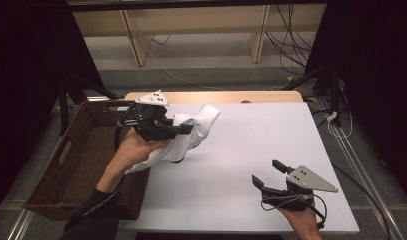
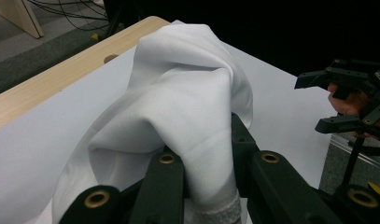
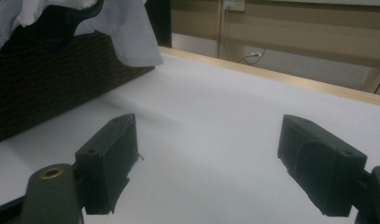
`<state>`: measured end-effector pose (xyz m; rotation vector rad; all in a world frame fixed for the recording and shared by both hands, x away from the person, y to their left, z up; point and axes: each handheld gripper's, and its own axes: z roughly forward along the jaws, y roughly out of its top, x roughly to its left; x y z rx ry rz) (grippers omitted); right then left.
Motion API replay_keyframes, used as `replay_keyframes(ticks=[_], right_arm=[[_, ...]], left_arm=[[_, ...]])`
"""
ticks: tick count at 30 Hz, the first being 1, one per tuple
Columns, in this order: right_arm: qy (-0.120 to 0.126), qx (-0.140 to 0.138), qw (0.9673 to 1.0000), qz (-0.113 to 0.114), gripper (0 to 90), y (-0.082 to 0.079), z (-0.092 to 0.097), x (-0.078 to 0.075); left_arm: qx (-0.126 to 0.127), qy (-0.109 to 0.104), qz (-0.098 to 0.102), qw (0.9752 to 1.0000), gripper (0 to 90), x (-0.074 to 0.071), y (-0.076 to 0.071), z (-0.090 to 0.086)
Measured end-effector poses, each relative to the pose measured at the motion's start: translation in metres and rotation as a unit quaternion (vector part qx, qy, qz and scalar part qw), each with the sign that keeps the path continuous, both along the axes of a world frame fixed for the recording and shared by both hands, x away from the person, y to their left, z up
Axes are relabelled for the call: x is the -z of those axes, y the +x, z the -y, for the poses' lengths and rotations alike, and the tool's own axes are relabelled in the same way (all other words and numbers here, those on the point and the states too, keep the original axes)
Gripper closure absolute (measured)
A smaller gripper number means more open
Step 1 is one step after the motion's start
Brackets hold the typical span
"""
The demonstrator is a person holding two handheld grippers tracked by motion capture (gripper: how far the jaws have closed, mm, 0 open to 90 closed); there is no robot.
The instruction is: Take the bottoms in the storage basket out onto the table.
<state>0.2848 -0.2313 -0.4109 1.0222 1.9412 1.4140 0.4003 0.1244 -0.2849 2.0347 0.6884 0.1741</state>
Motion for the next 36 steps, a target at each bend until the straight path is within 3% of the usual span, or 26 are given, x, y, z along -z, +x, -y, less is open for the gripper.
replay_keyframes(ticks=[5, 13, 25, 29, 36], right_arm=[[0.000, 0.000, 1.0000, 0.000, 21.2, 0.000, 0.000, 0.000], [0.002, 0.002, 1.0000, 0.000, 21.2, 0.000, 0.001, 0.000], [0.002, 0.002, 1.0000, -0.001, 21.2, 0.000, 0.001, 0.000], [0.004, 0.002, 1.0000, -0.001, 21.3, 0.001, 0.001, 0.001], [0.000, 0.002, 1.0000, -0.002, 21.3, 0.000, 0.001, 0.000]], left_arm=[[0.013, -0.005, -0.002, 0.9999, 79.0, 0.001, -0.001, 0.011], [0.029, 0.013, -0.010, 0.9994, 79.0, 0.012, 0.000, 0.032], [0.052, 0.009, -0.030, 0.9982, 78.8, 0.022, 0.002, 0.052], [0.064, 0.018, -0.028, 0.9974, 78.8, 0.025, -0.003, 0.063], [0.063, 0.027, -0.035, 0.9970, 78.7, 0.032, -0.001, 0.070]])
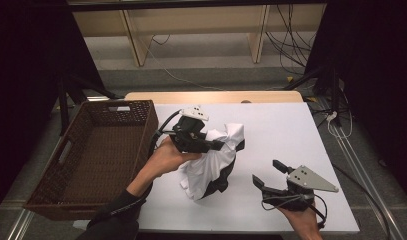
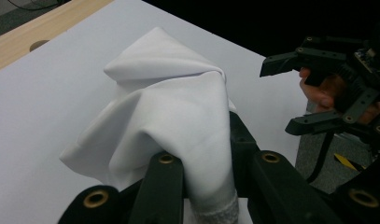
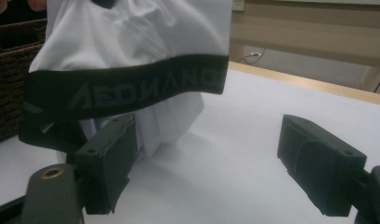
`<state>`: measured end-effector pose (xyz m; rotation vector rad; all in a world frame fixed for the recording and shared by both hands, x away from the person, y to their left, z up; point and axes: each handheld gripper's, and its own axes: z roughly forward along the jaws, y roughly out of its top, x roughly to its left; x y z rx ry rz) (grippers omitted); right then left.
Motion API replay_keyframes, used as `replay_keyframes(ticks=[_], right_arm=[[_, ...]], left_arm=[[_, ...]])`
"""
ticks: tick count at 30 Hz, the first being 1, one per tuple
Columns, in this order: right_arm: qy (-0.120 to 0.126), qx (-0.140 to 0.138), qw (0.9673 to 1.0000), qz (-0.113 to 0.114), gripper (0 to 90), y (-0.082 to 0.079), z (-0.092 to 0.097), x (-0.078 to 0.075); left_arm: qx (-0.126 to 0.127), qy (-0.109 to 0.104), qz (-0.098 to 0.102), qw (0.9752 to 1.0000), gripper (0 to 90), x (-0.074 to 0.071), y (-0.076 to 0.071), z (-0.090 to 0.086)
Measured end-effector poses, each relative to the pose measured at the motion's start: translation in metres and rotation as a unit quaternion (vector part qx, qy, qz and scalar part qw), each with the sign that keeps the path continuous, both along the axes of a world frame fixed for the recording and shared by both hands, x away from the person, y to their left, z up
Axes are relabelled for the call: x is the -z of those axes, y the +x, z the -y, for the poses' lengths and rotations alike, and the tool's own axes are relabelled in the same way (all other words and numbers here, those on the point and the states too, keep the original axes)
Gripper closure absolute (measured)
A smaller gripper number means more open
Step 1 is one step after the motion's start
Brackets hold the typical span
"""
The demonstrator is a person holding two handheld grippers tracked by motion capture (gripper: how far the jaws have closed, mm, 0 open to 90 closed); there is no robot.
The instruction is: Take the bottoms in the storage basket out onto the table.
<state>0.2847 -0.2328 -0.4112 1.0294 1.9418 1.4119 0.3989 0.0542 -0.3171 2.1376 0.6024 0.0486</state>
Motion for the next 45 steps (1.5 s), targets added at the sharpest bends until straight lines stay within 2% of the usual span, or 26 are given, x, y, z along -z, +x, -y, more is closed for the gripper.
replay_keyframes(ticks=[12, 20, 23, 45], right_arm=[[0.000, -0.001, 1.0000, 0.001, 21.5, 0.000, -0.001, 0.000], [0.000, -0.001, 1.0000, 0.001, 21.5, 0.000, -0.001, 0.000], [-0.001, -0.001, 1.0000, 0.001, 21.4, 0.000, -0.001, 0.001], [-0.004, -0.003, 1.0000, 0.001, 21.5, 0.000, -0.002, 0.001]], left_arm=[[-0.011, 0.016, -0.009, 0.9998, 78.1, 0.019, 0.007, 0.009], [-0.029, 0.022, -0.019, 0.9992, 77.8, 0.032, 0.016, 0.010], [-0.043, 0.028, -0.014, 0.9986, 77.8, 0.036, 0.018, 0.010], [-0.079, 0.035, -0.047, 0.9952, 77.2, 0.064, 0.037, 0.007]])
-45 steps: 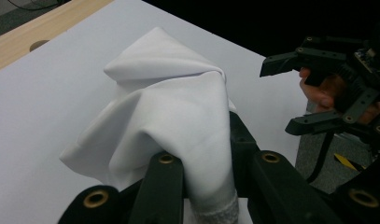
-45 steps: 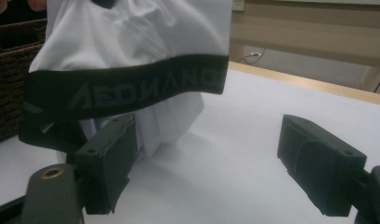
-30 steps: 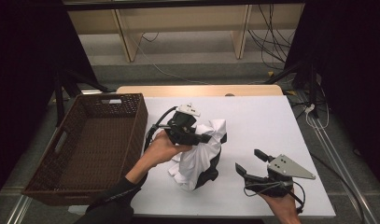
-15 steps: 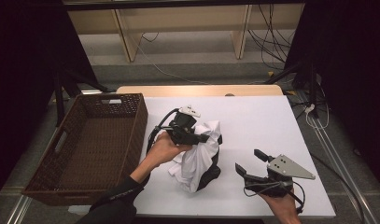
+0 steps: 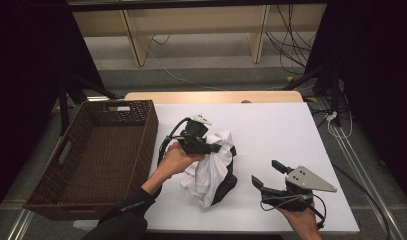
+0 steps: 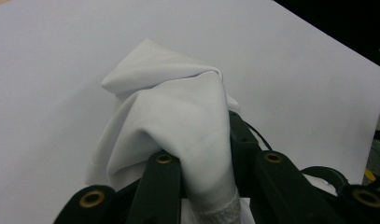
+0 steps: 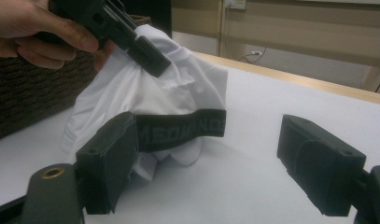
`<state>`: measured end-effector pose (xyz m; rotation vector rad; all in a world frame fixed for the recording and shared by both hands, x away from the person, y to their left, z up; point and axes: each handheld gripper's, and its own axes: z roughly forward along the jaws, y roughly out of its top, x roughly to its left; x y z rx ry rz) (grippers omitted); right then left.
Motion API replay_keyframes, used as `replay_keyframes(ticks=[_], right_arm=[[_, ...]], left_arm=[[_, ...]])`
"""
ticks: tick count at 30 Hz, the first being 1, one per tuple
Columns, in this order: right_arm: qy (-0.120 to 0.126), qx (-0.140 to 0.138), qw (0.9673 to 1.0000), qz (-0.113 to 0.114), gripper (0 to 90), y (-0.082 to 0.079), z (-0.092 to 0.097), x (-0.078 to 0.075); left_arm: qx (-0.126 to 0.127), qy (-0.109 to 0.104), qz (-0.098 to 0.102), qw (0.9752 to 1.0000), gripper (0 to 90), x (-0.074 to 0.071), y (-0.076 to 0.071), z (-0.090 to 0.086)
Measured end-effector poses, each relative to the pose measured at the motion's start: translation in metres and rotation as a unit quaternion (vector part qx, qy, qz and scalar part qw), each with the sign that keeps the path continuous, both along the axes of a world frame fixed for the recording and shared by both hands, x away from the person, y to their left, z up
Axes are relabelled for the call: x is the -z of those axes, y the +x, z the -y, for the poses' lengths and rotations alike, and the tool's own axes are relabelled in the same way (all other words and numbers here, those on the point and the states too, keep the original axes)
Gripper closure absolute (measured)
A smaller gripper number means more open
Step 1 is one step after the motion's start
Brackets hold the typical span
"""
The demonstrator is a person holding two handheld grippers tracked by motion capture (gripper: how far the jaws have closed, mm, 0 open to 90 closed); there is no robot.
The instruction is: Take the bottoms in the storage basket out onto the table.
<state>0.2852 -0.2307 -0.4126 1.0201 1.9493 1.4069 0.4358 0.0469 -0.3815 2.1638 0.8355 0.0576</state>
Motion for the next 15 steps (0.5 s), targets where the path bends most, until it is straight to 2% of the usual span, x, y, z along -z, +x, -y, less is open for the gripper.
replay_keyframes(ticks=[11, 15], right_arm=[[-0.002, -0.001, 1.0000, -0.002, 21.5, 0.000, 0.000, 0.000], [-0.002, -0.001, 1.0000, -0.001, 21.5, 0.000, -0.001, 0.000]], left_arm=[[-0.018, 0.003, -0.014, 0.9997, 76.3, 0.015, 0.009, -0.004], [-0.018, 0.010, -0.012, 0.9997, 75.8, 0.017, 0.009, -0.003]])
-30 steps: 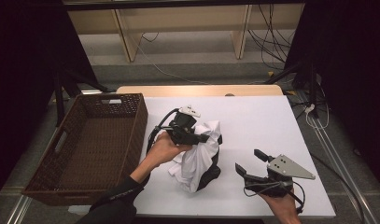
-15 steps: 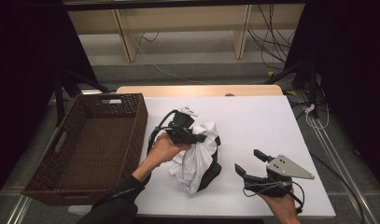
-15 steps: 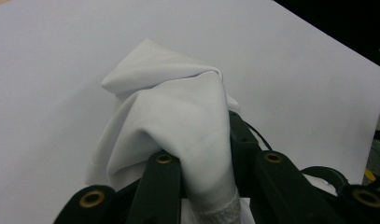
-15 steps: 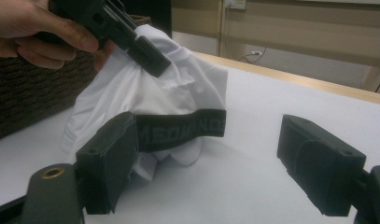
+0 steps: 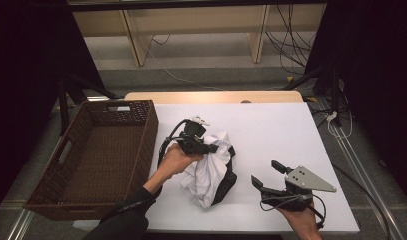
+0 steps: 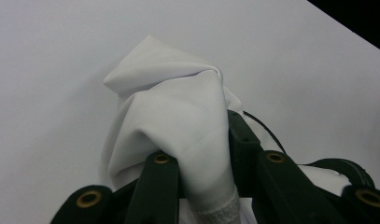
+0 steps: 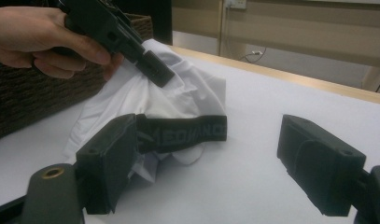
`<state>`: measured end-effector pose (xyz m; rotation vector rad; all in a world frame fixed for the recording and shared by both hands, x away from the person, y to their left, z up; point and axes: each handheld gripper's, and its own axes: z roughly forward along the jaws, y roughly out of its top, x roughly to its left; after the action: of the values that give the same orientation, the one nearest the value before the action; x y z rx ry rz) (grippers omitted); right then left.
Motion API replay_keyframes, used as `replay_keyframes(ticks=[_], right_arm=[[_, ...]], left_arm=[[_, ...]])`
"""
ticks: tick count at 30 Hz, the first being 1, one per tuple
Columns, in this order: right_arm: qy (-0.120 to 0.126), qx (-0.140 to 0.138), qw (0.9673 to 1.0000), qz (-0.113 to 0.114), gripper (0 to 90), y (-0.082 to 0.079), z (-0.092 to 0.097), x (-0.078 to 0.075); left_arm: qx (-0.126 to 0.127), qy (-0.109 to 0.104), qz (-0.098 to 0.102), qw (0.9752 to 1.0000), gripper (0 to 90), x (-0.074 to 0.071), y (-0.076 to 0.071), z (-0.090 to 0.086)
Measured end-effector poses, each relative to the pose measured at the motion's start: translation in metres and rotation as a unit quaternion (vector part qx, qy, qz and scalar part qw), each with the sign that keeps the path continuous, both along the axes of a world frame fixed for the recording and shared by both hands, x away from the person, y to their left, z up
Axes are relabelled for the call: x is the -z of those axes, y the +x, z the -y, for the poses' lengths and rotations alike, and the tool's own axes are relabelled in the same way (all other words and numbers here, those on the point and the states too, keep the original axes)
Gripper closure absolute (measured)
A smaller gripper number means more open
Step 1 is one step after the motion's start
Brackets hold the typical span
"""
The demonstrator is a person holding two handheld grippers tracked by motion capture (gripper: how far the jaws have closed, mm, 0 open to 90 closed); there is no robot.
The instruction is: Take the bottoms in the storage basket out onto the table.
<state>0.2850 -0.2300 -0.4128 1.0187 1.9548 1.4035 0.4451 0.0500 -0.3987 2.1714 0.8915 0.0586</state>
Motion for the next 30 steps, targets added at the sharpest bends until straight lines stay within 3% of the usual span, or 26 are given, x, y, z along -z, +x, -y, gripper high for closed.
replay_keyframes(ticks=[18, 30], right_arm=[[-0.001, -0.001, 1.0000, 0.001, 21.5, 0.000, -0.001, 0.000], [-0.001, -0.001, 1.0000, 0.002, 21.5, 0.000, -0.001, 0.000]], left_arm=[[0.006, 0.011, -0.004, 0.9999, 71.2, 0.009, -0.001, 0.005], [0.008, 0.013, -0.012, 0.9998, 57.2, 0.016, 0.001, 0.008]])
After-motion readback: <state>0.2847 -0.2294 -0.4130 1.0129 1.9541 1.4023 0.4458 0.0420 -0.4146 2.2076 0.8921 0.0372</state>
